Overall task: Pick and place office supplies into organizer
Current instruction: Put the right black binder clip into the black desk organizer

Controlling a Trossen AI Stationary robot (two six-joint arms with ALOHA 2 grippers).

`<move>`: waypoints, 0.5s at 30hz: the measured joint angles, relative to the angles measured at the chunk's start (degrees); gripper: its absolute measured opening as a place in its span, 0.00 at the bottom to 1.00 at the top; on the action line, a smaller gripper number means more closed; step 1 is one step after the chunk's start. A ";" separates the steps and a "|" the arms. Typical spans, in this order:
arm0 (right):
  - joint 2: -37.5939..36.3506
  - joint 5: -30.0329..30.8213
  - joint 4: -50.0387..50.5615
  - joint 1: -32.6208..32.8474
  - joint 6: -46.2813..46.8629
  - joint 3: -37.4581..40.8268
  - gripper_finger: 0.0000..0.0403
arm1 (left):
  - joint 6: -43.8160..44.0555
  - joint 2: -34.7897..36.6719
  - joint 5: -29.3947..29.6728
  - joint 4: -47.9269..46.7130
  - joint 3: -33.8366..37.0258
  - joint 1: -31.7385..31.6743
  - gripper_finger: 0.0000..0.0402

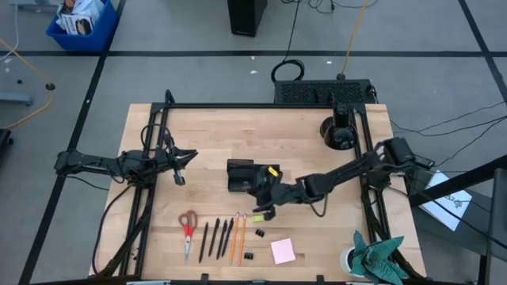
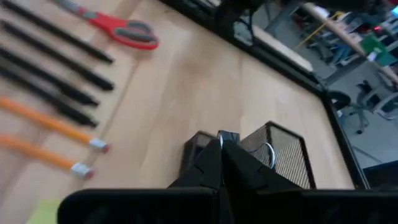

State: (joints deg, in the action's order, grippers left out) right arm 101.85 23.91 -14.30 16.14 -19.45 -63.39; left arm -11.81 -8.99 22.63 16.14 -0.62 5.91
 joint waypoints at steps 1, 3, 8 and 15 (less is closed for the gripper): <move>0.99 -0.13 -1.58 -0.50 -0.05 -0.02 0.00 | 0.00 0.00 0.00 0.02 0.00 0.00 0.10; 2.69 -1.00 -3.41 -1.65 0.18 -0.05 0.00 | 0.00 0.00 0.00 0.04 0.00 0.00 0.10; 6.01 -3.14 -6.47 -4.68 2.80 -0.07 0.00 | 0.01 0.00 0.00 0.02 0.00 0.00 0.10; 9.40 -6.44 -5.42 -6.10 6.19 -0.07 0.00 | -1.31 0.00 0.26 0.22 0.00 0.00 0.10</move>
State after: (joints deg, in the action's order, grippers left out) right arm 111.25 17.46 -19.71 10.04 -13.26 -63.46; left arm -13.12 -8.99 22.90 16.36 -0.62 5.91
